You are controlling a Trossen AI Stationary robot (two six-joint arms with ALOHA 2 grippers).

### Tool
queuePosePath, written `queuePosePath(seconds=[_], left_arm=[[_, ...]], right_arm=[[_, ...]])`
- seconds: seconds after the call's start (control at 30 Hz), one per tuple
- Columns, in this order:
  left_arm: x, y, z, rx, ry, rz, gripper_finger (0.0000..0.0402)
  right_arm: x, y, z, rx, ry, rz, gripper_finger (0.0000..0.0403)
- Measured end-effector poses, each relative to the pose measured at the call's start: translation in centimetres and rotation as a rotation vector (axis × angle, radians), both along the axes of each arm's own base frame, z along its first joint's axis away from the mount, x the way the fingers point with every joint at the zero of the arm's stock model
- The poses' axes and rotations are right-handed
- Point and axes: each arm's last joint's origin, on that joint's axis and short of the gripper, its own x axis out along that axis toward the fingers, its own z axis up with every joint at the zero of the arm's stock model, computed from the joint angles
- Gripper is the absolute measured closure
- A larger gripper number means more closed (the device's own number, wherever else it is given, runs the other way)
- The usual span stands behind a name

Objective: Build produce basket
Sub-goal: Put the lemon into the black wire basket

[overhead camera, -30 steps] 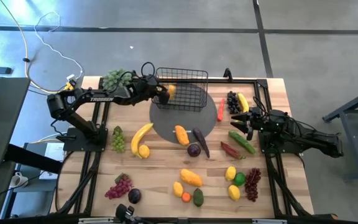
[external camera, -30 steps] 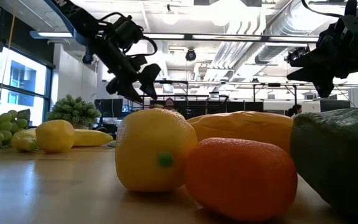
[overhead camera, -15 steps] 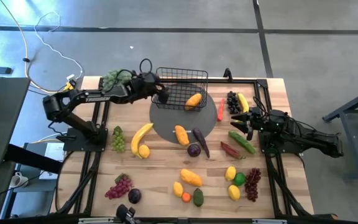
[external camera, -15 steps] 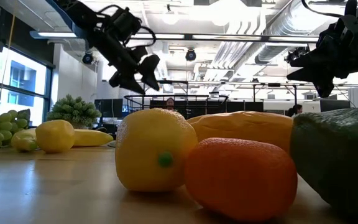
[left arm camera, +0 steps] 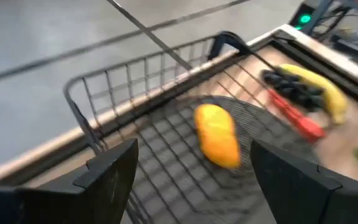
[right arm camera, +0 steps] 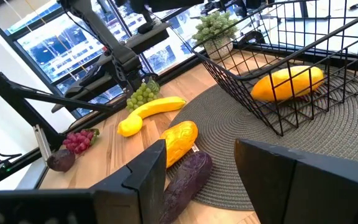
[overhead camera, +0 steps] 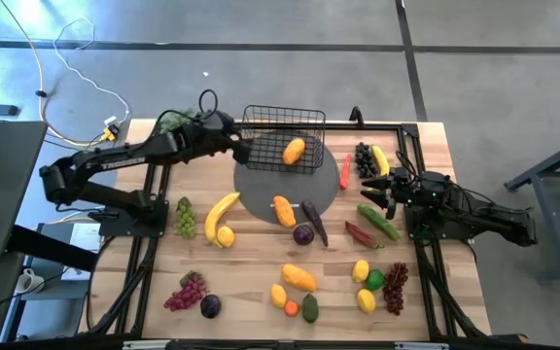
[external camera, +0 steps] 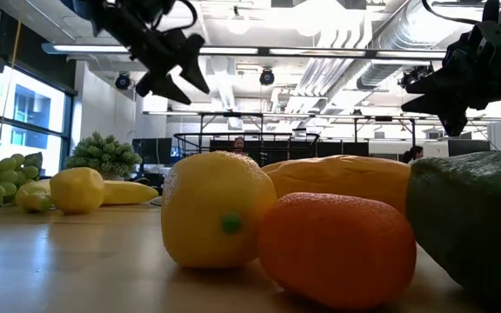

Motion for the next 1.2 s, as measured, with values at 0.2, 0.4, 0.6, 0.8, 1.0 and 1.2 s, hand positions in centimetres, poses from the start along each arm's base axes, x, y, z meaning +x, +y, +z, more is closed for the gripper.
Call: queuePosePath(seconds=[0.2,0.4,0.6,0.8,1.0,1.2], left_arm=[[0.2,-2.4,0.7,-0.098,-0.078,-0.079,0.0100],[1.2,-5.0,1.0,-0.149,-0.123,-0.152,0.0100],[2.2,-7.8,1.0,-0.210,-0.154,-0.217,0.0100],[2.8,-10.4,1.1,-0.245,-0.182,-0.231,0.0100],[3.1,-13.1,1.1,-0.278,-0.205,-0.257,0.0102],[3.2,-15.3,1.1,-0.295,-0.201,-0.331,0.0102]], right_arm=[[0.0,0.0,0.0,0.000,0.000,0.000,0.0231],[0.0,0.0,0.0,0.000,0.000,0.000,0.0231],[0.0,0.0,0.0,0.000,0.000,0.000,0.0231],[0.0,0.0,0.0,0.000,0.000,0.000,0.0231],[0.0,0.0,0.0,0.000,0.000,0.000,0.0231],[0.0,0.0,0.0,0.000,0.000,0.000,0.0231]])
